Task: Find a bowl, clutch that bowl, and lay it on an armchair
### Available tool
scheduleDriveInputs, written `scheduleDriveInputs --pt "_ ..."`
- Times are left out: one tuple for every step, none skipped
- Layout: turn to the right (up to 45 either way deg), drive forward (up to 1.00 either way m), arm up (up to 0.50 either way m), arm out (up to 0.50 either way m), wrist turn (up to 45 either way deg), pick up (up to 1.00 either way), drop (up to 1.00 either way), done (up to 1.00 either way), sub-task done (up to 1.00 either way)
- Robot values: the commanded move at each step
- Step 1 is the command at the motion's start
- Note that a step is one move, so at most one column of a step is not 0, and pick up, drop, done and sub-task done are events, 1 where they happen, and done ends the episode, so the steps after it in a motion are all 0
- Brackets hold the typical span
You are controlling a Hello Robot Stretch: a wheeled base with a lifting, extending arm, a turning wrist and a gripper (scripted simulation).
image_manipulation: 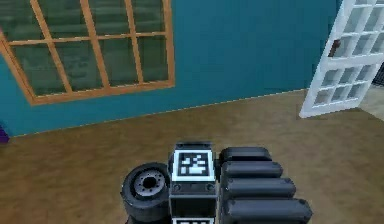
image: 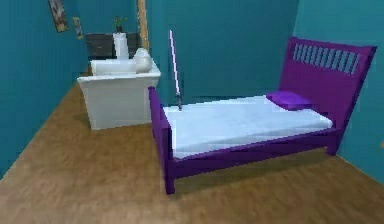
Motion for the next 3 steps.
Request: scheduleDriveInputs --pt "45.0 0.00 0.00 0.00 0.0 0.00 0.00 0.00 0.00" --pt "45.0 0.00 0.00 0.00 0.0 0.00 0.00 0.00 0.00" --pt "15.0 0.00 0.00 0.00 0.0 0.00 0.00 0.00 0.00"
